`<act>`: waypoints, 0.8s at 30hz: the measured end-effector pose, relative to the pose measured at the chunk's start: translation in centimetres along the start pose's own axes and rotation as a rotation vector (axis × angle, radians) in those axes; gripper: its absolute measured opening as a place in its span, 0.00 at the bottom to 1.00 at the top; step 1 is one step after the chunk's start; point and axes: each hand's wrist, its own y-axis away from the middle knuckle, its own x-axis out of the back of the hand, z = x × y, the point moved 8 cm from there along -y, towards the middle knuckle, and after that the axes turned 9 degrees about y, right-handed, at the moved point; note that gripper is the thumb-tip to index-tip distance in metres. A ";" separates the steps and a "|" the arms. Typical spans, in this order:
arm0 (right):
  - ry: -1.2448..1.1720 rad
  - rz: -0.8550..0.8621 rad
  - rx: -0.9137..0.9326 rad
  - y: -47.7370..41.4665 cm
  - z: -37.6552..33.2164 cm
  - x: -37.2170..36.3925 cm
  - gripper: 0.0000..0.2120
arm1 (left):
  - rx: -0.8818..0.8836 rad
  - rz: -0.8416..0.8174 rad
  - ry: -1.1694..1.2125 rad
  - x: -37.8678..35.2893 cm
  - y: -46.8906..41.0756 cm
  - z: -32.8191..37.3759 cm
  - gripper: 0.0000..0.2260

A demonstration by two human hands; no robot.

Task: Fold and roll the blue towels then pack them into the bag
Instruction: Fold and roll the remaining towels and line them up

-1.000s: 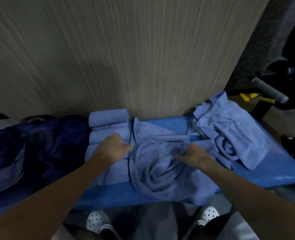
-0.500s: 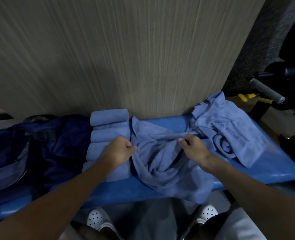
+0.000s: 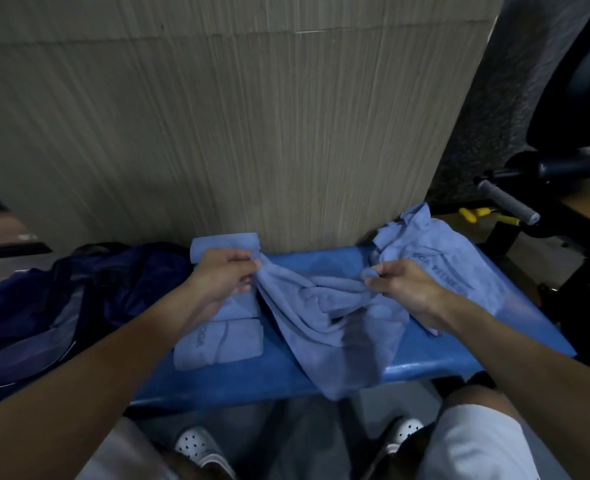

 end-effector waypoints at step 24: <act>0.155 0.490 0.169 5.0 -4.4 9.0 0.13 | -0.298 0.022 -0.268 1.1 5.2 7.8 0.11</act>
